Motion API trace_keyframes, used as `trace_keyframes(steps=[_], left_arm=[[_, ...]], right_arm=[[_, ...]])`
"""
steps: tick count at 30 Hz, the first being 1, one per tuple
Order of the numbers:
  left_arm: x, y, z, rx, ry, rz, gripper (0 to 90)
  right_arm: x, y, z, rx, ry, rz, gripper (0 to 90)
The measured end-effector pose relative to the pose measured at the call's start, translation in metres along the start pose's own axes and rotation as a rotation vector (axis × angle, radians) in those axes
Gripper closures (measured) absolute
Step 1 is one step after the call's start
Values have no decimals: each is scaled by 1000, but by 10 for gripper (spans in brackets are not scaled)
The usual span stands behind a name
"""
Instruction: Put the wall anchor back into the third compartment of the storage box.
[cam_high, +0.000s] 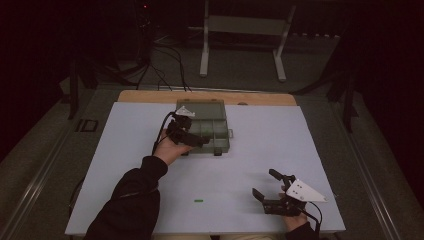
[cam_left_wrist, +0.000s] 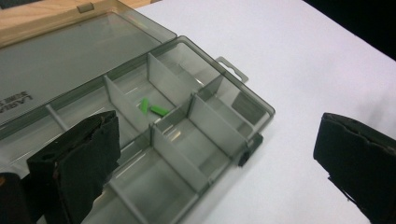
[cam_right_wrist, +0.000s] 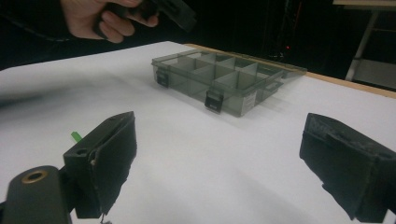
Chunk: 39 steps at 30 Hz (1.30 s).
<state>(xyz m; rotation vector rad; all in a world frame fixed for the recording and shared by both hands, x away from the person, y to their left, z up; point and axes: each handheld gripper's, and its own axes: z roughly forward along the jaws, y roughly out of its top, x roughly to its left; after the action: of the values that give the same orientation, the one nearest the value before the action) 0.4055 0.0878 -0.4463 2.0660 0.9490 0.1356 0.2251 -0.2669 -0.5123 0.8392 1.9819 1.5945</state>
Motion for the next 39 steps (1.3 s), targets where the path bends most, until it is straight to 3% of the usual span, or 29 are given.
trace_keyframes(steps=[7,9,17,39], left_arm=[[-5,-11,-18,-1,-31,19,0],[-11,-16,-25,7,-35,46,0],[-23,-27,-43,6,-71,79,0],[-59,-75,-67,19,-152,171,0]], right_arm=[[0,0,0,1,1,-1,110],[0,0,1,3,0,-1,110],[1,-1,1,7,2,-1,110],[2,0,1,5,2,-8,110]])
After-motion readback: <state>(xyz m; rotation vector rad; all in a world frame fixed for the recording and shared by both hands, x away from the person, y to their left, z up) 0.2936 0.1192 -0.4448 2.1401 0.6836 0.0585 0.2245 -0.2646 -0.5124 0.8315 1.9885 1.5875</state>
